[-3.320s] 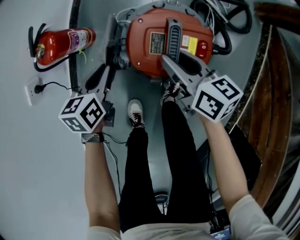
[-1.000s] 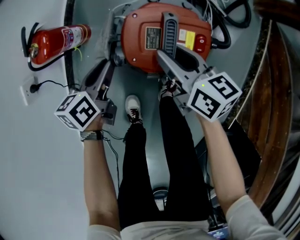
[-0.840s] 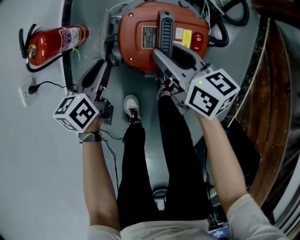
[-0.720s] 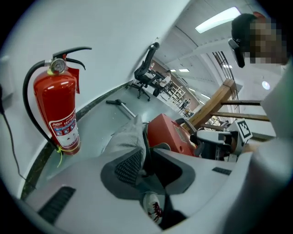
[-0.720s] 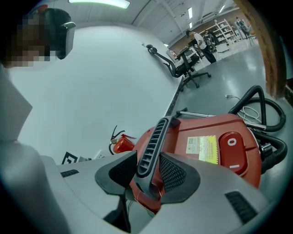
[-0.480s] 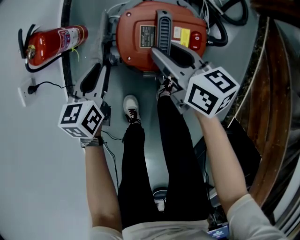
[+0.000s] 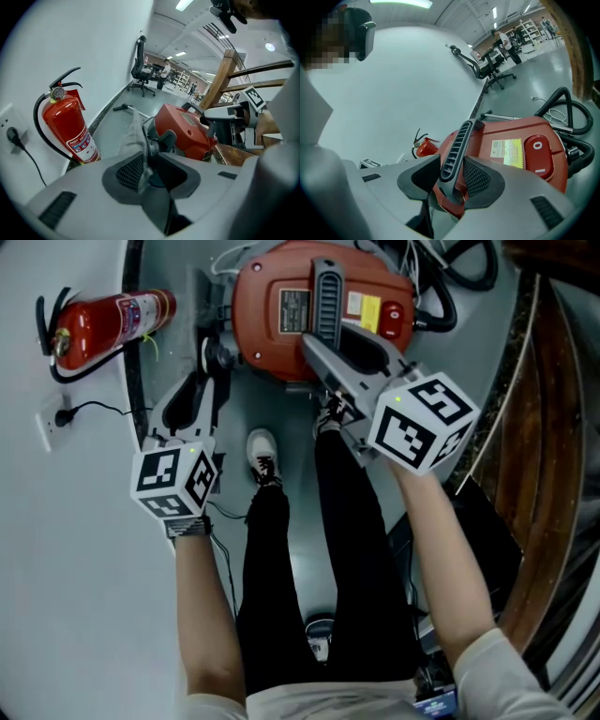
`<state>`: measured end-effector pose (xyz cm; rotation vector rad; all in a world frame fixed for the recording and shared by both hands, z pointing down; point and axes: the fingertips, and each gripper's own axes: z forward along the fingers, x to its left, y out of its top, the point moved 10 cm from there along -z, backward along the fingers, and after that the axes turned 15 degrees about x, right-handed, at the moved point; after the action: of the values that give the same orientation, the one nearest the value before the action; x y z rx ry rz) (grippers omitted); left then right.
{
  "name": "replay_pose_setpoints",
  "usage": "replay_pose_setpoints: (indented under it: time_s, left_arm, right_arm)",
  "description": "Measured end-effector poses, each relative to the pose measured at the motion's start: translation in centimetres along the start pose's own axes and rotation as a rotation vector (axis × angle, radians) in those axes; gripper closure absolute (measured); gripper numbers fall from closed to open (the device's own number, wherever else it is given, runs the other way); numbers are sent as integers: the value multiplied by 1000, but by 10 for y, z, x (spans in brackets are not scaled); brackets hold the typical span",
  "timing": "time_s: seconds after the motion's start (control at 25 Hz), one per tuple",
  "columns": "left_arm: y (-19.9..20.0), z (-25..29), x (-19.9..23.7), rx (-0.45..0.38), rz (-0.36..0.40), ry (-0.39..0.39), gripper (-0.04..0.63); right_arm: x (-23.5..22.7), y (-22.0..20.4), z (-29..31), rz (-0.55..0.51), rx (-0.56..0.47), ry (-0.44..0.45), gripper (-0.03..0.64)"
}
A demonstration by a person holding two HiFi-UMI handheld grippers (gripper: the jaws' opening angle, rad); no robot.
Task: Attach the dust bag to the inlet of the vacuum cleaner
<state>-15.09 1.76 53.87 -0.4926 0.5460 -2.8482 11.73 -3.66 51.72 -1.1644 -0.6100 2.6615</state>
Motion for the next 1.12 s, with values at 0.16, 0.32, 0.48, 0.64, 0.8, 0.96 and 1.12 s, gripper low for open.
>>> replay_pose_setpoints:
  time_s: [0.16,0.32,0.48,0.64,0.8,0.96,1.12]
  left_arm:
    - [0,3,2,-8,-59,17,545]
    - [-2,4,2,-31,-107,-3,554]
    - [-3,4,9,-32,-204,-80,558]
    - [-3,4,14,-34,-250,-136,561]
    - [0,4,11,-24,-207,-147,561]
    - [0,5,10,-17,-202,-178,558]
    - [-1,6,10,-33,-256,-213,555]
  right_arm:
    - [0,0,0,1,2,2,468]
    - [0,0,1,-1,0,1,468]
    - [0,0,0,-2,-1,0,468]
    - [0,-1,0,-4,-4,-3,468]
    - [1,0,0,-4,-4,-5,468]
    - [1,0,0,-6,-2,-5,468]
    - [0,0,1,-2,7,2,468]
